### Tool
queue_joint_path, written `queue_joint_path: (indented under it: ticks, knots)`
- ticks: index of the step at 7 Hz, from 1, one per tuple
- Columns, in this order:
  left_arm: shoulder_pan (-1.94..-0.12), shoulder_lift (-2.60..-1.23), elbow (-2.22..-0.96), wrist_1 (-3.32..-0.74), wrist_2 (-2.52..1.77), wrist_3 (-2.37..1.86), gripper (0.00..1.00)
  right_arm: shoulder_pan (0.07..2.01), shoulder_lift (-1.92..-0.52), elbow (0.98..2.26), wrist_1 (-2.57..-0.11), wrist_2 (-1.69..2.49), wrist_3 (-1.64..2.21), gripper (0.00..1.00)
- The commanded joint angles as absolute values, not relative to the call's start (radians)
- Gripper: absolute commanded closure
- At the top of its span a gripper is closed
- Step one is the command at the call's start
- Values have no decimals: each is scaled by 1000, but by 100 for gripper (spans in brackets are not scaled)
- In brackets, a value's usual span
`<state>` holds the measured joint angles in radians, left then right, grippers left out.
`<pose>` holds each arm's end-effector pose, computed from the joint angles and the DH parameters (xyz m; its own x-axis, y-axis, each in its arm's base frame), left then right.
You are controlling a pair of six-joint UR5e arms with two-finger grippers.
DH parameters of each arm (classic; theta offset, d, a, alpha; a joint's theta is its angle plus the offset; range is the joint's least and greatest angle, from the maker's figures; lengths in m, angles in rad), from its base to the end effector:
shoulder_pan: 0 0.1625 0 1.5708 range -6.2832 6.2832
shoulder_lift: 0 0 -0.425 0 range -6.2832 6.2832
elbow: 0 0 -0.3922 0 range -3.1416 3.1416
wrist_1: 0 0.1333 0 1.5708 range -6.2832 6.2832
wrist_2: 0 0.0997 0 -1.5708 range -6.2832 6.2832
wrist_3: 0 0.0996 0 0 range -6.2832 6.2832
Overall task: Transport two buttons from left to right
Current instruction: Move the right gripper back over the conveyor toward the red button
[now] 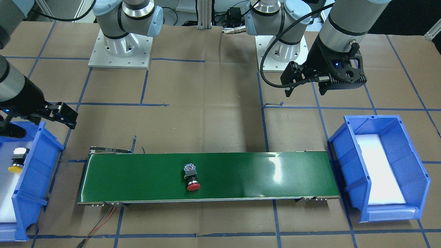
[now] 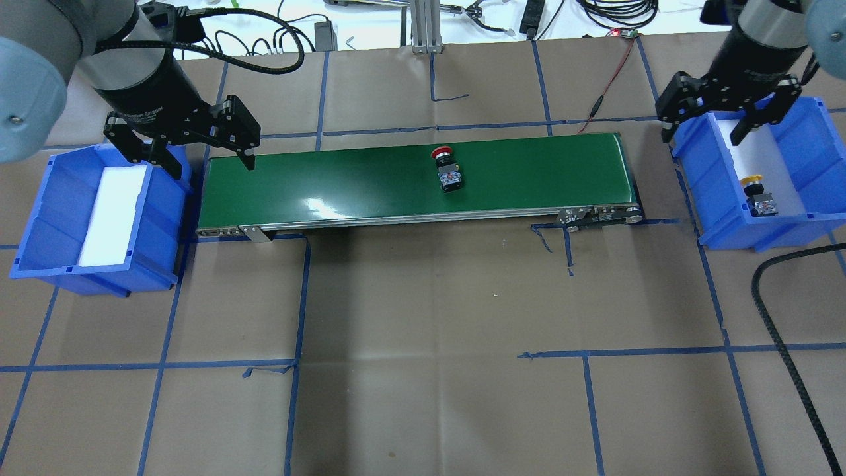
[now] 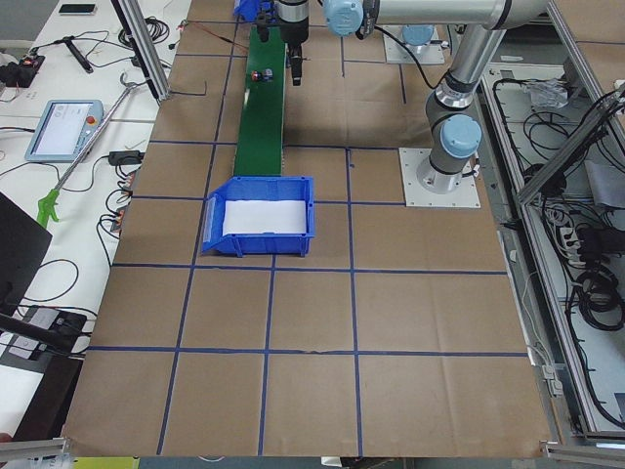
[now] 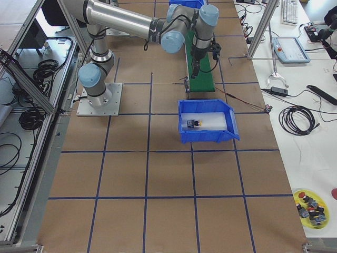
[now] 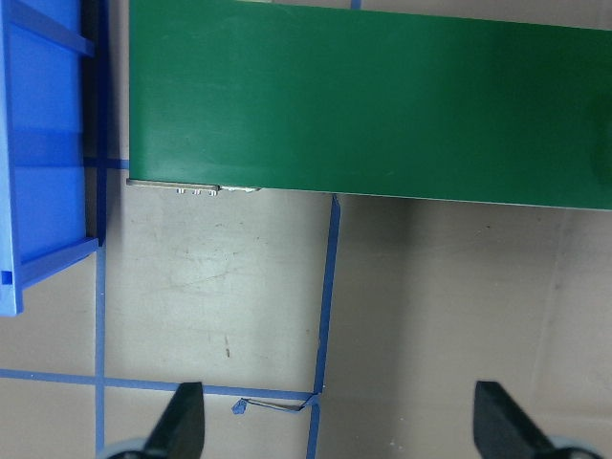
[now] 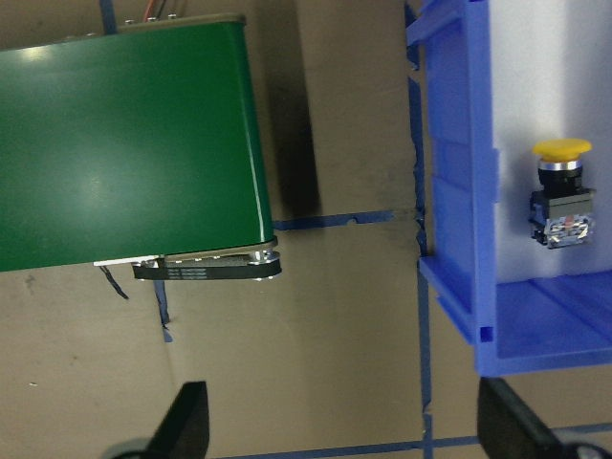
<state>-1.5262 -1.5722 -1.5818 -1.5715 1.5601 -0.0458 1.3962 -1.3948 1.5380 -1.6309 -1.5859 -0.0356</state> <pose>-0.1123 -0.4967 0.4817 -0.9959 -0.0904 0.0101 -0.0903 0.9958 0.0136 0.0336 -0.5682 0.4174 -0.9904 0.1374 0.0121 0.1380 0.9869 0.0835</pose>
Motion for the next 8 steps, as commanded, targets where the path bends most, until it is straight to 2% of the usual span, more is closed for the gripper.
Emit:
queue_joint_path:
  ticks: [1,3,8]
  knots:
    - [-1526,-1572,-1582,-1569,1560,-46,0,1501,-1385,1542,-1637,-1575,130,1]
    - [-1526,-1572,-1582,-1569,1560,-48,0,1529,-1345,1546,-1650,-1572,146,1]
    - [-1526,-1572,-1582,-1569,1560,-48,0,1548,-1347,1546,-1684,-1574,152,1]
